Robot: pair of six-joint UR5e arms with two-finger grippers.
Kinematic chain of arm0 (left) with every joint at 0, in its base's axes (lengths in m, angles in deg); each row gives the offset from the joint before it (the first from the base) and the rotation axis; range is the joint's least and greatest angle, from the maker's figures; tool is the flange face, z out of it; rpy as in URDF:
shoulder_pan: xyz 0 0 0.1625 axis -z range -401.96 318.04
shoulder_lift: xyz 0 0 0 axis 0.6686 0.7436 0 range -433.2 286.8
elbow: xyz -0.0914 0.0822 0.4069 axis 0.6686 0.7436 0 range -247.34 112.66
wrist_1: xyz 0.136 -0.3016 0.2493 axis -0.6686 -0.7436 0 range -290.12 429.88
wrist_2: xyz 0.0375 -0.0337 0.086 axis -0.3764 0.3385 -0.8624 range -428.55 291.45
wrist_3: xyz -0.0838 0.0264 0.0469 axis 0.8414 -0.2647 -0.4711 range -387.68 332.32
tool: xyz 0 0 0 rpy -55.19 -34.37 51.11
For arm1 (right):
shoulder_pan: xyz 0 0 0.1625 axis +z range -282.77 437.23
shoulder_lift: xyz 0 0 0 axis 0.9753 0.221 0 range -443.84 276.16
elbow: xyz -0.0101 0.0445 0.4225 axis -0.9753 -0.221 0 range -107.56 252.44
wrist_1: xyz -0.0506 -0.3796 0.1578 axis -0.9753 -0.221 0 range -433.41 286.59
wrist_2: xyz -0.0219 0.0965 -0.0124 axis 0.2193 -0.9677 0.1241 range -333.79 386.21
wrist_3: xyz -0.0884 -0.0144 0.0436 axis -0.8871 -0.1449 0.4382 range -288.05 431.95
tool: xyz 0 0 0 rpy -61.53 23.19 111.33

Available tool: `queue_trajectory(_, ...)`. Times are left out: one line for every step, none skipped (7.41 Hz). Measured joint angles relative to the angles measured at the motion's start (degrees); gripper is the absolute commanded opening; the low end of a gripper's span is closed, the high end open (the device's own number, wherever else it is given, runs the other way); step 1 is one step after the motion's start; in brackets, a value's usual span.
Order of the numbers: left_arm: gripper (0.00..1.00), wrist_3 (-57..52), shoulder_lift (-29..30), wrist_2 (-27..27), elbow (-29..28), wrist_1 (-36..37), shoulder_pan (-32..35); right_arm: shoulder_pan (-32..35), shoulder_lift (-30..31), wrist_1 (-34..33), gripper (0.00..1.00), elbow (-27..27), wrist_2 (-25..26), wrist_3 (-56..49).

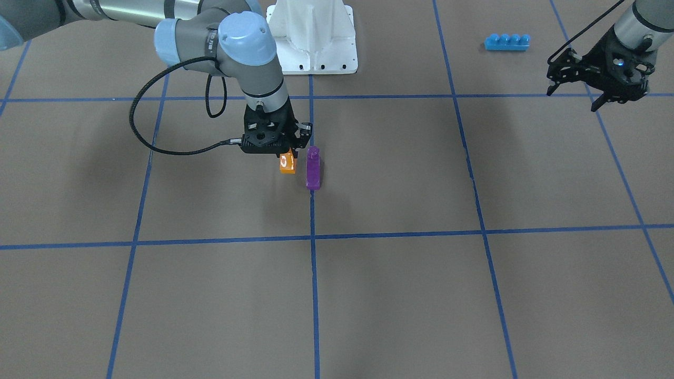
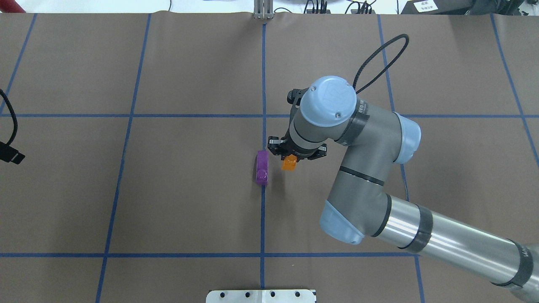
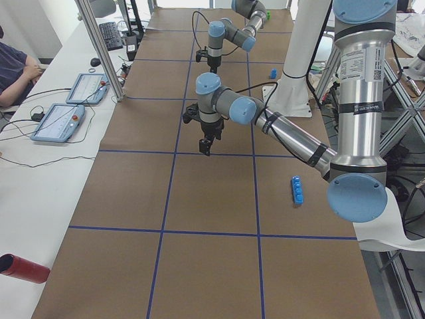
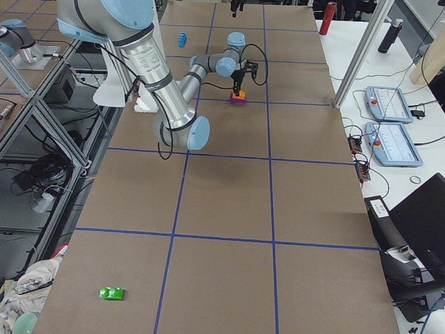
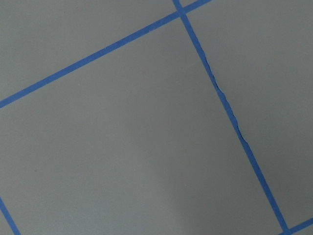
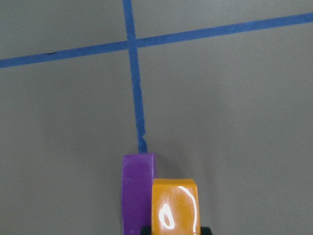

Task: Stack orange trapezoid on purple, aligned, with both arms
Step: 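Carry the orange block with the right gripper over the purple block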

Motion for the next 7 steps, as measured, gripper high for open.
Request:
queue_trajectory(1.00,0.14,0.11,0.00,-0.16,0.00,-0.08,-0.98,-0.62,-0.30,0.00,-0.34,1.57,0.39)
queue_trajectory(1.00,0.23,0.24,0.02,-0.36,0.00,-0.11,-1.49,-0.89,-0.43,0.00,-0.43,2.31,0.53)
queue_trajectory(1.00,0.29,0.33,0.03,-0.55,0.00,-0.13,-1.74,-1.08,-0.64,0.00,-0.48,2.59,0.58)
queue_trajectory(1.00,0.34,0.40,0.04,-0.79,-0.02,-0.17,-1.88,-1.24,-1.01,0.00,-0.49,2.68,0.60)
queue_trajectory(1.00,0.37,0.44,0.04,-1.06,-0.10,-0.18,-2.00,-1.42,-1.27,0.00,-0.51,2.71,0.60)
queue_trajectory(1.00,0.38,0.46,0.04,-1.27,-0.20,-0.18,-2.11,-1.67,-1.39,0.00,-0.54,2.73,0.60)
queue_trajectory(1.00,0.38,0.50,0.04,-1.37,-0.24,-0.20,-2.24,-1.89,-1.44,0.00,-0.60,2.79,0.60)
